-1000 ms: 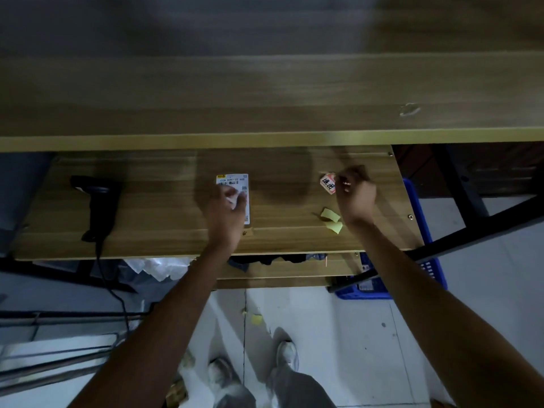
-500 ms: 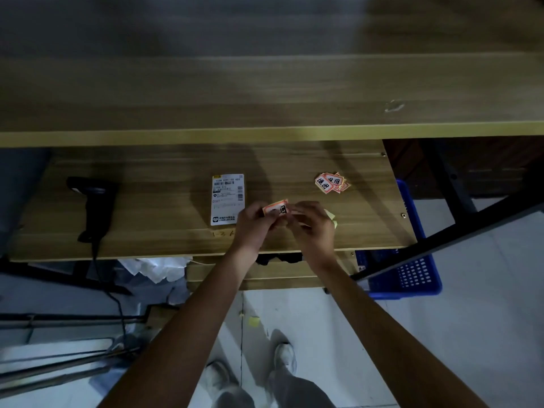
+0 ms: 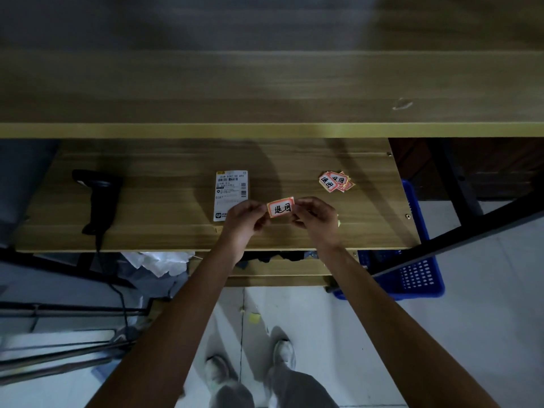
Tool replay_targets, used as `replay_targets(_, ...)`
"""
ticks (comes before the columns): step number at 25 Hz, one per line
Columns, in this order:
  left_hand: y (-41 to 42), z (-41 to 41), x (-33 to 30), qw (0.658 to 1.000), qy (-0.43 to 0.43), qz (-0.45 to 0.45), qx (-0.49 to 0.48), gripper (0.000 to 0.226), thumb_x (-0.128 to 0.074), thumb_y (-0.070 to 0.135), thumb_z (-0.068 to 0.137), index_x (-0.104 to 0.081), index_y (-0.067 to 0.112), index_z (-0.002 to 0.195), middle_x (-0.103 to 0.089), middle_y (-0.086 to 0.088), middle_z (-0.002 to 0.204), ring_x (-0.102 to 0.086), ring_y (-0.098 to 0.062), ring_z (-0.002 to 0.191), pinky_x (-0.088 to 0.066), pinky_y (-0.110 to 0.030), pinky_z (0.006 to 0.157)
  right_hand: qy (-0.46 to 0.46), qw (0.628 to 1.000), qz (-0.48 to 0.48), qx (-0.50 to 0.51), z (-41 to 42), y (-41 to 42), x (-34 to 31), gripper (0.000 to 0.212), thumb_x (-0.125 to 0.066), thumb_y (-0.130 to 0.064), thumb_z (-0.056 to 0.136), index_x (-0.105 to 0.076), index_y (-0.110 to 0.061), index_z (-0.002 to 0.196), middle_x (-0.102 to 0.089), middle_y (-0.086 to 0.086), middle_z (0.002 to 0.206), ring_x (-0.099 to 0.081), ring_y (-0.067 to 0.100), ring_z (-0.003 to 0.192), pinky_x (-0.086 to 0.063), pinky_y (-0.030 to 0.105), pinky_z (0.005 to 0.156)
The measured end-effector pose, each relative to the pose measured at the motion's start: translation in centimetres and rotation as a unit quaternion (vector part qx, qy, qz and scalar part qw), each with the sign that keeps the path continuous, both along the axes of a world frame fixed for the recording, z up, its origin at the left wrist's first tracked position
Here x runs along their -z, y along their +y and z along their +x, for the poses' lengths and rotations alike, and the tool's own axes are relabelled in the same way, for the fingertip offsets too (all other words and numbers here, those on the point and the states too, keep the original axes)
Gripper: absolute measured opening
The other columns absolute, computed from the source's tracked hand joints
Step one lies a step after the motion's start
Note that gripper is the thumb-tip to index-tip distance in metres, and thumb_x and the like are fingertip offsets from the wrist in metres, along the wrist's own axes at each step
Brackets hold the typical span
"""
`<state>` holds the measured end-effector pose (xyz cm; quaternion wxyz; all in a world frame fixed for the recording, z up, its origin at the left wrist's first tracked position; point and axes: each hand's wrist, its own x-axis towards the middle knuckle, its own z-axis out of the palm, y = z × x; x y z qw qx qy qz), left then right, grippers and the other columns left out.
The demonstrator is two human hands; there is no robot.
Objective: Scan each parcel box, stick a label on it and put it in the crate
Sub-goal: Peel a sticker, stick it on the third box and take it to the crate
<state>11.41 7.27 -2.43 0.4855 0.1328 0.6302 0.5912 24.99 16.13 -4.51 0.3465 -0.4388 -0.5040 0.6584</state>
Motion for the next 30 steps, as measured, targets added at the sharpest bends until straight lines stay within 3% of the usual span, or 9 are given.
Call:
replay_targets(7,0.1,-0.2,-0.4,0.999,-0.032,0.002,0.009,0.016,-0.057,0.006,0.091,-0.065,0.009,0.077,-0.068,-0.006,0.07,-0.061,-0.014,0.063,-0.049,-0.025,0.064,-0.011,1.0,0.018,-0.007,-0.1,0.6,-0.2,0.014,-0.06,0.007,0.088,-0.064,0.012,0.101,-0.069,-0.009,0.058,-0.062,0.001,0.051,-0.056,0.018,0.055)
replay_targets(12,0.4,-0.3,-0.2,0.999,-0.003,0.0,0.034,0.019,-0.056,0.0,0.091,-0.065,0.008,0.076,-0.068,-0.004,0.065,-0.058,-0.015,0.061,-0.045,-0.026,0.065,-0.028,0.999,0.039,-0.009,0.0,0.8,-0.3,0.01,-0.062,0.005,0.088,-0.068,-0.002,0.09,-0.069,-0.006,0.059,-0.061,0.003,0.051,-0.054,0.019,0.053)
replay_targets(15,0.6,0.1,-0.2,0.999,0.024,0.002,0.039,0.023,-0.055,-0.002,0.09,-0.065,0.009,0.072,-0.065,-0.001,0.06,-0.054,-0.014,0.06,-0.039,-0.027,0.062,-0.116,0.986,0.119,-0.011,0.1,0.6,-0.2,0.012,-0.067,-0.007,0.086,-0.068,-0.017,0.09,-0.069,-0.001,0.074,-0.06,0.003,0.053,-0.048,0.019,0.049)
replay_targets(18,0.7,0.7,-0.3,0.998,0.051,-0.014,0.026,0.023,-0.056,-0.001,0.089,-0.065,0.011,0.071,-0.061,0.002,0.055,-0.051,-0.014,0.058,-0.038,-0.025,0.059,-0.225,0.943,0.246,0.012,-0.1,0.0,-0.2,0.025,-0.075,-0.019,0.079,-0.064,-0.017,0.1,-0.061,-0.006,0.091,-0.059,0.006,0.059,-0.047,0.019,0.053)
replay_targets(21,1.0,1.2,-0.3,0.994,0.105,-0.026,0.008,0.022,-0.059,0.001,0.087,-0.065,0.014,0.069,-0.059,0.006,0.053,-0.052,-0.011,0.056,-0.039,-0.023,0.056,-0.235,0.925,0.3,0.009,-0.5,-0.8,-0.7,0.017,-0.072,-0.028,0.077,-0.066,-0.018,0.09,-0.061,-0.005,0.091,-0.06,0.015,0.064,-0.051,0.032,0.058)
replay_targets(24,1.2,1.5,-0.3,0.984,0.175,-0.015,0.006,0.022,-0.061,0.005,0.087,-0.065,0.018,0.07,-0.063,0.003,0.066,-0.059,-0.01,0.065,-0.048,-0.025,0.064,-0.254,0.929,0.264,-0.054,-0.7,-1.5,-0.6,0.02,-0.065,-0.042,0.081,-0.073,-0.024,0.082,-0.069,-0.008,0.085,-0.064,0.01,0.067,-0.053,0.033,0.061)
replay_targets(27,1.0,1.6,-0.3,0.977,0.21,0.005,0.033,0.019,-0.06,0.005,0.088,-0.065,0.018,0.074,-0.066,0.001,0.073,-0.063,-0.01,0.072,-0.054,-0.027,0.072,-0.225,0.948,0.22,-0.052,-0.6,-1.4,-0.4,0.016,-0.069,-0.039,0.083,-0.075,-0.024,0.081,-0.072,-0.009,0.081,-0.059,0.0,0.057,-0.045,0.025,0.055)
replay_targets(30,1.0,1.6,-0.4,0.958,0.279,0.025,0.066,0.018,-0.062,0.004,0.087,-0.065,0.016,0.074,-0.063,0.007,0.068,-0.06,0.004,0.063,-0.048,-0.012,0.062,-0.209,0.959,0.187,-0.049,-0.4,-1.1,-0.6,0.008,-0.073,-0.032,0.082,-0.075,-0.026,0.078,-0.069,-0.012,0.072,-0.054,-0.004,0.05,-0.037,0.017,0.052)
